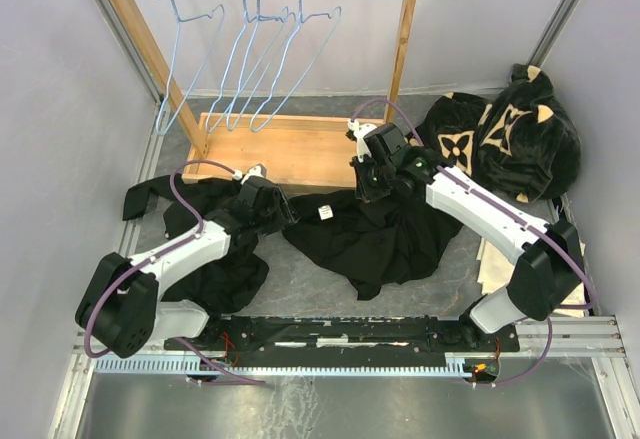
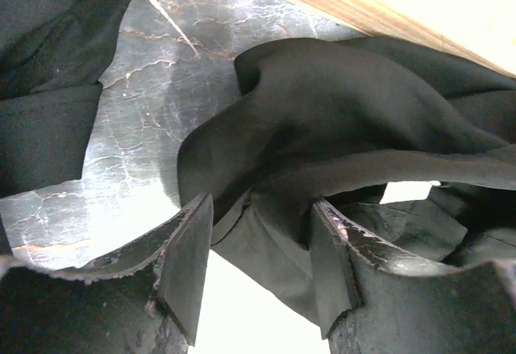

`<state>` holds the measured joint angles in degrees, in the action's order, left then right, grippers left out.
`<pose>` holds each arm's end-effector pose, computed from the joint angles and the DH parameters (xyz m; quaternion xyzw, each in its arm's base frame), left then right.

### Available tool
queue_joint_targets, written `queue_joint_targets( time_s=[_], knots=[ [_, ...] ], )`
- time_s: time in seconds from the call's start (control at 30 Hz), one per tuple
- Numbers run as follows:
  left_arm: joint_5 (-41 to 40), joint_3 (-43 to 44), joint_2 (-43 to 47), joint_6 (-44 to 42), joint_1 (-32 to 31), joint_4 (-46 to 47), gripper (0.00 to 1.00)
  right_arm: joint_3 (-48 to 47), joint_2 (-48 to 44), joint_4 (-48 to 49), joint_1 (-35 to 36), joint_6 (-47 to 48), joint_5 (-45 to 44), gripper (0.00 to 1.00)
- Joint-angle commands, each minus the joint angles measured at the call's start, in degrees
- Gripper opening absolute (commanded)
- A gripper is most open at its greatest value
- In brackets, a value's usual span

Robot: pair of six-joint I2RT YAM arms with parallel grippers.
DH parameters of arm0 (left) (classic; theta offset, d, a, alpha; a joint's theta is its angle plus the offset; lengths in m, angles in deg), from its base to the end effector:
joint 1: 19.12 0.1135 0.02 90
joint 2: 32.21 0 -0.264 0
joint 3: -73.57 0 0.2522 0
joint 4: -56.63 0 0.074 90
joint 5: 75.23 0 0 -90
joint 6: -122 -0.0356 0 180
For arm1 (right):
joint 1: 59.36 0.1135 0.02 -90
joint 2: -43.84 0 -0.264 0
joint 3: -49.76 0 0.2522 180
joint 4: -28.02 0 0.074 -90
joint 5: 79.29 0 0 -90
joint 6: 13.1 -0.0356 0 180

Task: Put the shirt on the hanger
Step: Adjust the shirt at the center of the board.

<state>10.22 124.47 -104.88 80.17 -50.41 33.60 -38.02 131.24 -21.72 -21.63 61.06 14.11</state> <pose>0.2179 -0.1291 0.1948 -0.1505 0.9103 -0.2173 0.3187 0.2609 0.2046 0.2958 -0.1881 0.9183 0.1813 0.2973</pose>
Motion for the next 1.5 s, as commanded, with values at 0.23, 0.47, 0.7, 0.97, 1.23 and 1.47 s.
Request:
queue_joint_targets(
  time_s=[0.23, 0.47, 0.7, 0.97, 1.23, 1.47],
  knots=[
    [-1.5, -2.0, 2.6, 1.4, -0.3, 0.7, 0.43, 0.3, -3.9, 1.6, -0.2, -0.9, -1.0, 0.0],
    [4.6, -2.2, 1.2, 0.1, -0.4, 4.8, 0.17, 1.7, -4.0, 2.9, -0.1, -1.7, -1.9, 0.0],
    [6.3, 4.6, -0.1, -7.3, -4.6, 2.8, 0.06, 5.0, -5.0, 5.3, -0.1, -1.8, -5.2, 0.0],
    [-0.5, 4.4, 1.1, -8.9, -7.6, -2.5, 0.03, 7.0, -3.0, 3.4, -0.1, 3.5, -6.7, 0.0],
    [-2.4, 1.3, 0.7, -7.2, -7.6, -2.7, 0.03, 6.1, 2.5, 5.0, -0.1, 9.2, -1.3, 0.15],
    [-4.3, 1.6, 0.5, -7.8, -7.6, -4.4, 0.03, 1.3, 8.5, 2.7, -0.1, 12.1, 3.5, 0.3]
  ],
)
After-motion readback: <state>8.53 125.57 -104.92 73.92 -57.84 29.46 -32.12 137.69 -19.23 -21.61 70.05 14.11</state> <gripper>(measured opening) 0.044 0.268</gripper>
